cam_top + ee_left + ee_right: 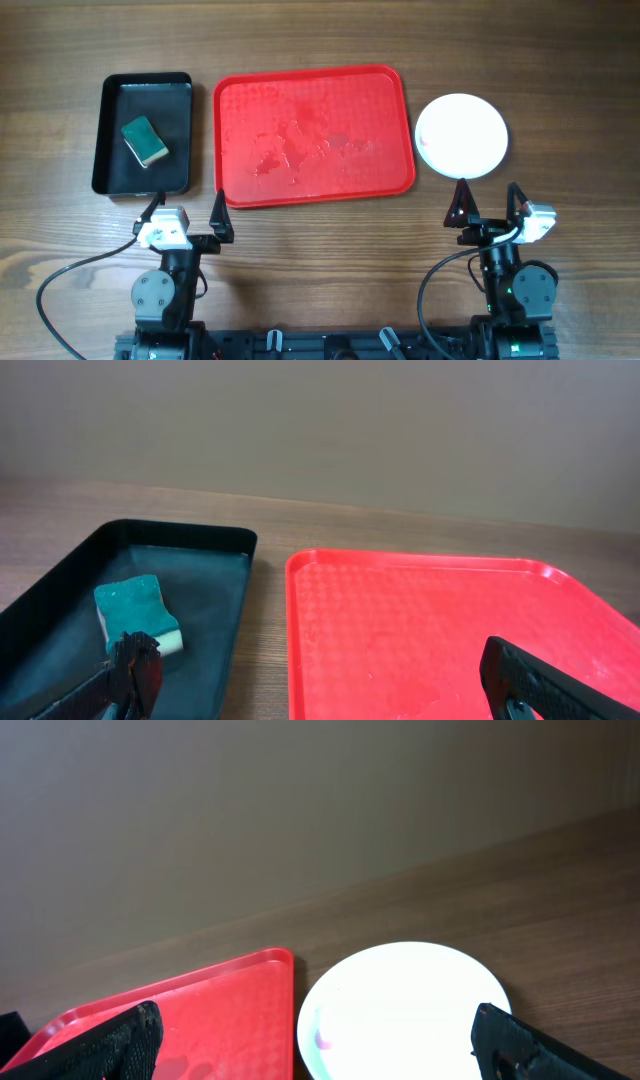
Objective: Clean dirty plates on tray and stack at the side
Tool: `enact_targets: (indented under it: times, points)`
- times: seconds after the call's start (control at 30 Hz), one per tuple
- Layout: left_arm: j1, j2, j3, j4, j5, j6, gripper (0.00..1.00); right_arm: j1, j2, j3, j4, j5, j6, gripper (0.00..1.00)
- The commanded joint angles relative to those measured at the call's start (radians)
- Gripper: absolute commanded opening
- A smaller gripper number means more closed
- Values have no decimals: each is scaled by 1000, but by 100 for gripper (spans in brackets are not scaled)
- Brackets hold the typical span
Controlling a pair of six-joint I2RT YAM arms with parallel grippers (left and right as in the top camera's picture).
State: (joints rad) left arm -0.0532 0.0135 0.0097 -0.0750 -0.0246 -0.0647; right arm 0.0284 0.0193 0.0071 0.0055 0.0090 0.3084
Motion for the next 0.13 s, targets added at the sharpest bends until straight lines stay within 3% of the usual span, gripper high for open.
enact_targets:
  times: [0.0, 0.1]
  points:
    - [6, -11, -4, 3, 13, 5, 100, 4, -7, -2, 5, 18, -18, 100]
    - [6, -11, -4, 3, 13, 5, 100, 4, -7, -2, 5, 18, -17, 100]
